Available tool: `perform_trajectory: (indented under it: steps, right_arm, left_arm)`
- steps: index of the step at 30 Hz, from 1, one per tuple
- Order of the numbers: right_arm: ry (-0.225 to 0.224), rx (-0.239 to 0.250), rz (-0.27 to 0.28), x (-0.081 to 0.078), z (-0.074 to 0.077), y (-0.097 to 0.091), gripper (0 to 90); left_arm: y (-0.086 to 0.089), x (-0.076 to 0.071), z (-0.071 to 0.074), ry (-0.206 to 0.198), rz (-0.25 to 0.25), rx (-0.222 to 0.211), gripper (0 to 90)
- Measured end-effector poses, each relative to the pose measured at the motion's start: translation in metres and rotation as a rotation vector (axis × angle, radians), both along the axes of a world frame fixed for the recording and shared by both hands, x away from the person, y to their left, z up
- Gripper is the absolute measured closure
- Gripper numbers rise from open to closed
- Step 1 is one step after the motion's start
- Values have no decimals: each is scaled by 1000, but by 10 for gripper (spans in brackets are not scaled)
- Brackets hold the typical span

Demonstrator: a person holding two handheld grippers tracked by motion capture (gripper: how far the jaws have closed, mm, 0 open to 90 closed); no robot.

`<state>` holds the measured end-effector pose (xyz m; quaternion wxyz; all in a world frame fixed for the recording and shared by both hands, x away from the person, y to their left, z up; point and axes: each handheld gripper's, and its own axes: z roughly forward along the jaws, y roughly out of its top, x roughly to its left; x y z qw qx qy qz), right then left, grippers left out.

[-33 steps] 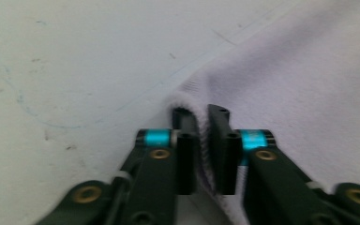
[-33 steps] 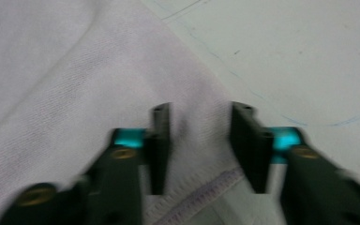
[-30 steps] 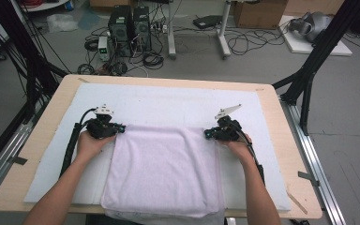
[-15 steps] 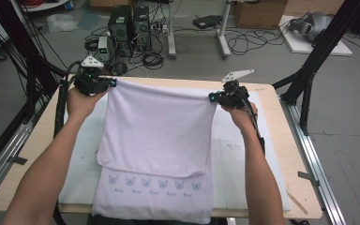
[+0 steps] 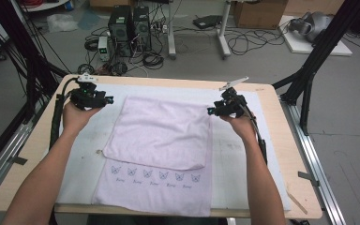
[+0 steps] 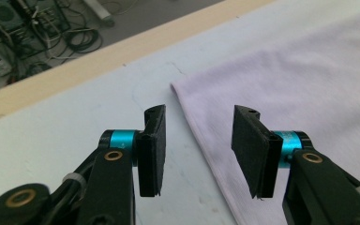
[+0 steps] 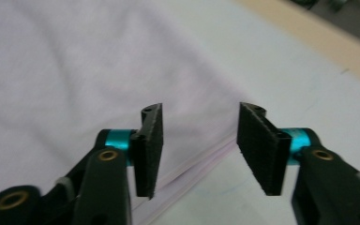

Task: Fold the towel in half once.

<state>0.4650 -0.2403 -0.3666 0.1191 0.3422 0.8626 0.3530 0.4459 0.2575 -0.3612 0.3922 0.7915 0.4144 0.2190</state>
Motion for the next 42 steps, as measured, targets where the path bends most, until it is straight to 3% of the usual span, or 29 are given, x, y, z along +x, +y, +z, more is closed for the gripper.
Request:
perform_trajectory:
  steps: [2,6,12,15,17,19,21,27,29,34,37,42]
  right_arm:
    - [-56,-16,44,-16,-2,7,518]
    - [-65,36,116,-43,-6,17,520]
    - [-81,84,182,-88,-21,23,540]
    - [-77,96,206,-105,-31,23,544]
    - [-25,67,220,-112,-37,23,547]
    - [-18,72,238,-119,-40,23,582]
    - [-78,82,240,-128,-45,23,594]
    - [4,88,267,-135,-62,27,599]
    - [-31,99,275,-142,-66,28,603]
    - [-4,86,289,-151,-76,30,601]
    - [-9,88,282,-153,-79,29,610]
    - [-27,71,278,-155,-79,29,740]
  left_arm:
    - [2,-12,-6,-4,-24,-22,539]
    - [3,-39,-16,-22,-77,-21,529]
    - [4,-84,-36,-39,-161,-45,509]
    - [5,-102,-46,-34,-199,-56,514]
    - [4,-108,-50,-26,-217,-55,531]
    - [4,-113,-55,-10,-249,-51,568]
    - [3,-117,-59,-1,-270,-47,605]
    - [0,-126,-68,18,-318,-22,628]
    - [0,-127,-71,25,-319,-16,628]
    - [1,-126,-79,57,-325,-2,628]
    - [-1,-125,-82,67,-338,12,644]
    - [-3,-125,-83,57,-323,25,753]
